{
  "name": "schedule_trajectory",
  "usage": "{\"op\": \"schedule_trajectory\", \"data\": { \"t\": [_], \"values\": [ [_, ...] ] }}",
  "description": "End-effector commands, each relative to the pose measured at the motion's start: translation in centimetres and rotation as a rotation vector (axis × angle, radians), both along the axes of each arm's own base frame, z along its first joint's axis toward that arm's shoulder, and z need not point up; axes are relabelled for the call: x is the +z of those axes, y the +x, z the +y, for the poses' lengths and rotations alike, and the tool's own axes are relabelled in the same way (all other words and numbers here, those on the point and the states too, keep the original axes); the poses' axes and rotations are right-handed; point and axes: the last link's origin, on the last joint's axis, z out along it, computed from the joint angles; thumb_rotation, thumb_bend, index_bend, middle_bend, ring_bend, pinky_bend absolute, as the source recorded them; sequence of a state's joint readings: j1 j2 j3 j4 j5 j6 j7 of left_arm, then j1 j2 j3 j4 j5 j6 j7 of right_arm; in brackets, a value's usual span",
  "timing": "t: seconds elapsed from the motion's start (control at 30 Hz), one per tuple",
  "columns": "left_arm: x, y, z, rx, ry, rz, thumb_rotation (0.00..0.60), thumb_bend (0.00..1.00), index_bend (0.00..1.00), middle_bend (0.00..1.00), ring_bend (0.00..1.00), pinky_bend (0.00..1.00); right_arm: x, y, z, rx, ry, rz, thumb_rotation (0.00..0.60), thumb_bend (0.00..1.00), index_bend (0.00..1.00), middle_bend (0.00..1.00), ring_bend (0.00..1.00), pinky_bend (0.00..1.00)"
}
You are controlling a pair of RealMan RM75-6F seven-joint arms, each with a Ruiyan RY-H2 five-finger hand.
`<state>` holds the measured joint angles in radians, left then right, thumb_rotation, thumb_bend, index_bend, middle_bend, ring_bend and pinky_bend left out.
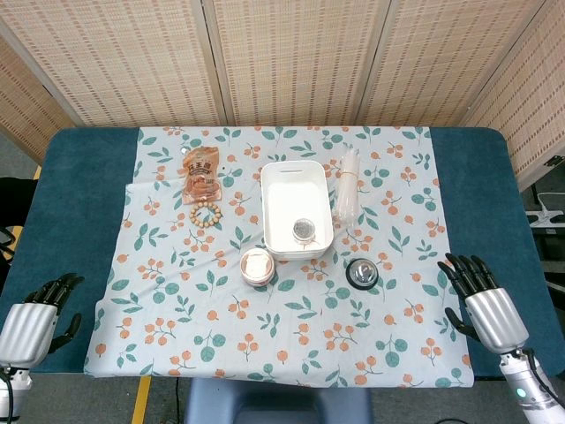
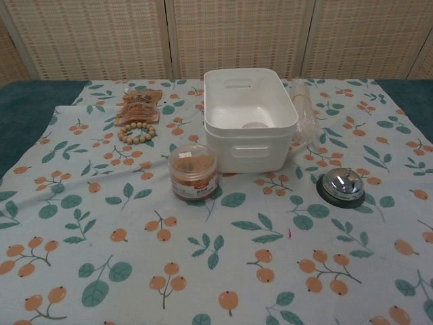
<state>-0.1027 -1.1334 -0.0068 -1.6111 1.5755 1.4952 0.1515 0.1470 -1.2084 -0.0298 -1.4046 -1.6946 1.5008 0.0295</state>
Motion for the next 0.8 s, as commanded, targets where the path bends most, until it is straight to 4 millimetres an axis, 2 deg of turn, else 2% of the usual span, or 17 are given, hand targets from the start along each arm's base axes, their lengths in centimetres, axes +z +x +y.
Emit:
{"op": "schedule_trajectory", "data": {
  "t": [0.03, 0.27, 0.33, 0.47, 0.5, 0.57, 0.63, 0.8],
  "values": [
    [0.0, 0.0, 0.0, -0.001, 0.001, 0.000, 0.600, 0.42, 0.20, 0.18, 0.24, 0.47, 0.0, 0.0, 0.0, 0.000, 0.001, 0.000, 0.600, 0.29, 0.00, 0.00, 0.00, 0.00],
    [0.1, 0.0, 0.0, 0.003, 0.006, -0.002, 0.600, 0.43, 0.20, 0.18, 0.24, 0.47, -0.4, 0.0, 0.0, 0.003, 0.007, 0.010, 0.600, 0.29, 0.00, 0.00, 0.00, 0.00],
    [0.1, 0.0, 0.0, 0.003, 0.009, -0.005, 0.600, 0.43, 0.20, 0.18, 0.24, 0.47, -0.7, 0.0, -0.1, 0.012, 0.011, 0.023, 0.600, 0.35, 0.00, 0.00, 0.00, 0.00],
    [0.0, -0.1, 0.0, 0.009, 0.002, -0.004, 0.600, 0.43, 0.20, 0.18, 0.24, 0.47, -2.0, 0.3, -1.0, 0.021, 0.044, 0.028, 0.600, 0.70, 0.00, 0.00, 0.00, 0.00],
    [0.0, -0.1, 0.1, 0.008, 0.001, -0.003, 0.600, 0.43, 0.20, 0.18, 0.24, 0.47, -2.4, 0.5, -1.3, 0.027, 0.056, 0.021, 0.600, 0.82, 0.00, 0.00, 0.00, 0.00],
    [0.0, -0.1, 0.0, 0.009, 0.001, -0.004, 0.600, 0.43, 0.20, 0.18, 0.24, 0.47, -3.2, 1.1, -2.2, 0.046, 0.076, 0.011, 0.600, 0.95, 0.00, 0.00, 0.00, 0.00],
    [0.1, -0.1, 0.0, 0.012, 0.005, -0.005, 0.600, 0.43, 0.20, 0.18, 0.24, 0.47, -4.2, 1.8, -3.3, 0.078, 0.093, 0.022, 0.600, 1.00, 0.00, 0.00, 0.00, 0.00],
    [0.3, -0.1, 0.0, 0.009, 0.011, -0.007, 0.600, 0.43, 0.20, 0.18, 0.24, 0.47, -6.7, 2.9, -6.0, 0.098, 0.122, 0.038, 0.600, 1.00, 0.00, 0.00, 0.00, 0.00]
  ]
}}
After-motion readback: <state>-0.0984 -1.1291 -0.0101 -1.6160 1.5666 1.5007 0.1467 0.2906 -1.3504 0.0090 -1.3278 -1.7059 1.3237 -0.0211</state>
